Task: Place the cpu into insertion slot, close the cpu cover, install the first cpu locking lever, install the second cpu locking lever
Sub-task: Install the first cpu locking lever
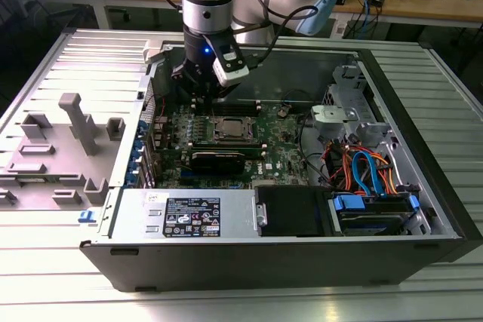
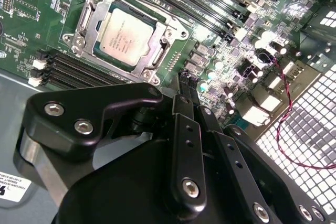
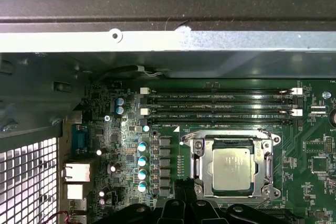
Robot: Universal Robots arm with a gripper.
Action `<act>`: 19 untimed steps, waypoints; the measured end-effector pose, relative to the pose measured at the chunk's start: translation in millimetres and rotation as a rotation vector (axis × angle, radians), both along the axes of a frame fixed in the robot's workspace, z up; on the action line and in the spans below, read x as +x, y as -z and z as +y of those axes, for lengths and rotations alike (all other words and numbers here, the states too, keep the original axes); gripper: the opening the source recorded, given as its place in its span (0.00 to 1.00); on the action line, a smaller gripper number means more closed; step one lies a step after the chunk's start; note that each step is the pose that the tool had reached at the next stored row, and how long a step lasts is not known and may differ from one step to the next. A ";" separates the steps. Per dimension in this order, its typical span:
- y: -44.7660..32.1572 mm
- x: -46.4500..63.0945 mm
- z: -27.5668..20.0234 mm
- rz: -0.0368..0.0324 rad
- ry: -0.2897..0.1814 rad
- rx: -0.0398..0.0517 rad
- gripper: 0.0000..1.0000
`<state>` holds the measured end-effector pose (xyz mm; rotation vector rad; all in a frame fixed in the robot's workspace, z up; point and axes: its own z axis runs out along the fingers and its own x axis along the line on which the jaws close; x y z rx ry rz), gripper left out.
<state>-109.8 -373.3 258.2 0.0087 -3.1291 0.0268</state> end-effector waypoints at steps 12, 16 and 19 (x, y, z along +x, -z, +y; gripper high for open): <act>0.0 0.0 0.0 0.0000 -0.106 0.0000 0.11; 0.0 0.0 0.0 -0.0001 -0.106 0.0000 0.11; 0.0 1.4 0.0 -0.0001 -0.106 0.0000 0.11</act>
